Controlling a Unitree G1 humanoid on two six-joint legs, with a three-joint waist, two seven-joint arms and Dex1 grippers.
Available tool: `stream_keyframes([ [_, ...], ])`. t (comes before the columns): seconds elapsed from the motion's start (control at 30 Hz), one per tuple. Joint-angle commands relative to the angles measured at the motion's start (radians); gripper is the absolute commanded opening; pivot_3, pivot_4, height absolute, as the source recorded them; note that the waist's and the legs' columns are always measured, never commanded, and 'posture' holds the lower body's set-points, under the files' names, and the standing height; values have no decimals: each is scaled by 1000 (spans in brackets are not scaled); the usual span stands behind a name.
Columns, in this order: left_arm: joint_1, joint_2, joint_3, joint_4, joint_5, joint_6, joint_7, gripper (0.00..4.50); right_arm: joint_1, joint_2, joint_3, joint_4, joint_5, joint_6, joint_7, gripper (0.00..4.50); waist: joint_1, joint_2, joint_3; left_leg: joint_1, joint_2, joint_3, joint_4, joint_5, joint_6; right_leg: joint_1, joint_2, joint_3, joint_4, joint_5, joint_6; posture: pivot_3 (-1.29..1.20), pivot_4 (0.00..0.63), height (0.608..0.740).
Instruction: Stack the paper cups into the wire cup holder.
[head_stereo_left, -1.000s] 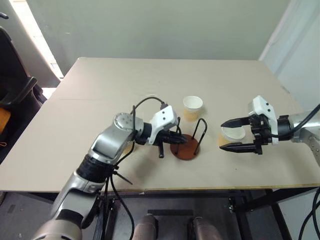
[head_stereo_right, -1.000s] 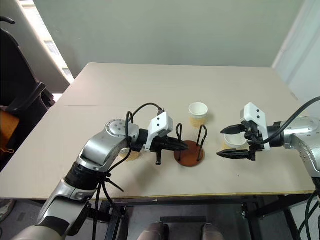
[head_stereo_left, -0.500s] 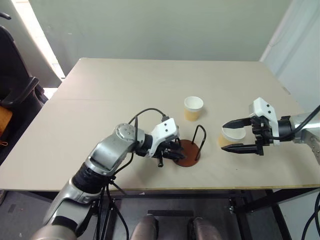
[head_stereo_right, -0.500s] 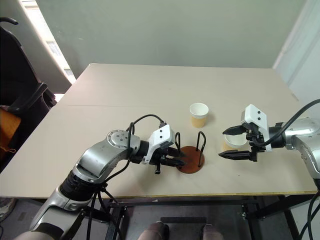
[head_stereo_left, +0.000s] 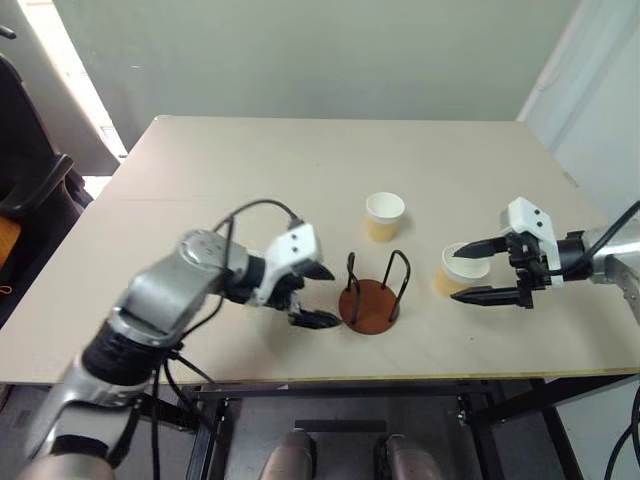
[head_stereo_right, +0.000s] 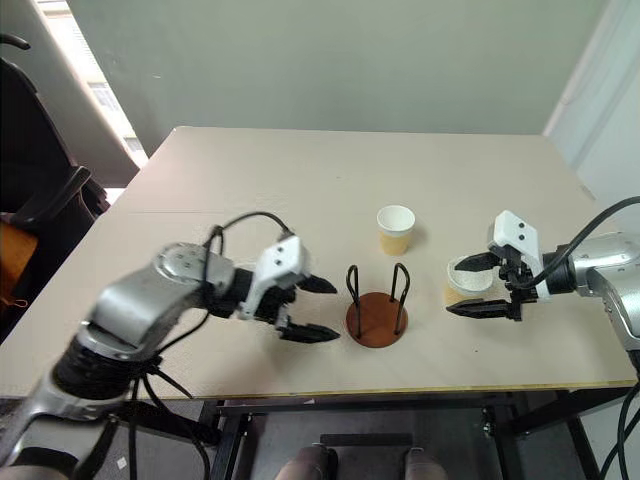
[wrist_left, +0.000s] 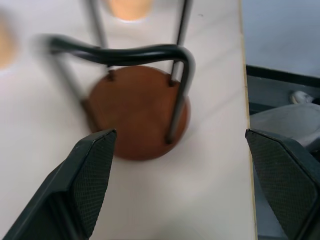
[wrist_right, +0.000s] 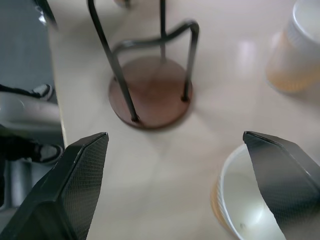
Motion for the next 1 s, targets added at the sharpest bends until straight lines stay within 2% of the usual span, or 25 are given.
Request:
stream_keyframes([
  [0.03, -30, 60, 99, -21, -34, -40, -32, 4457, -22, -25, 14, 11, -49, -38, 8, 4500, -1, 0, 0, 0, 0, 0, 0, 0, 0, 0, 0, 0, 0, 0, 0, 0, 150, 740],
  [0.17, -61, 76, 246, -34, -163, 13, -43, 4457, -35, -10, 49, 37, -89, -66, 11, 4500, 0, 0, 0, -1, 0, -1, -1, -1, 0, -1, 0, 0, -1, 0, -1, 0, 150, 740],
  [0.4, 44, 33, 235, -80, -127, -50, 81, 4457, -51, 13, 133, 73, -205, -133, -7, 4500, -2, 0, 0, 0, 0, 0, -3, -3, 0, -1, -1, 0, 0, 0, -1, 0, 150, 740],
  [0.53, 58, 17, 245, -101, -153, -29, 133, 4500, -67, 42, 144, 77, -226, -144, -10, 3589, -2, 0, 0, 0, 1, -1, -3, -3, 0, -2, -1, -1, 0, 0, -1, 0, 150, 740],
  [0.7, 63, 16, 240, -99, -167, -24, 164, 4500, -81, 61, 165, 90, -267, -174, -8, 1737, -2, 0, 0, 0, 1, -1, -3, -3, 0, -2, -1, -1, 0, -1, -1, 0, 150, 740],
  [0.87, 66, 22, 235, -91, -163, -33, 178, 4500, -102, 46, 192, 100, -341, -212, -8, 74, -2, 0, 0, 0, 1, -1, -3, -3, -1, -2, -1, -1, 1, 0, -2, 0, 150, 740],
  [1.0, 65, 29, 240, -81, -160, -40, 181, 4500, -122, 34, 157, 100, -323, -215, 29, 29, -2, 0, 0, 0, 1, -1, -3, -4, -1, -2, -1, -1, 1, -1, -2, 0, 150, 740],
])
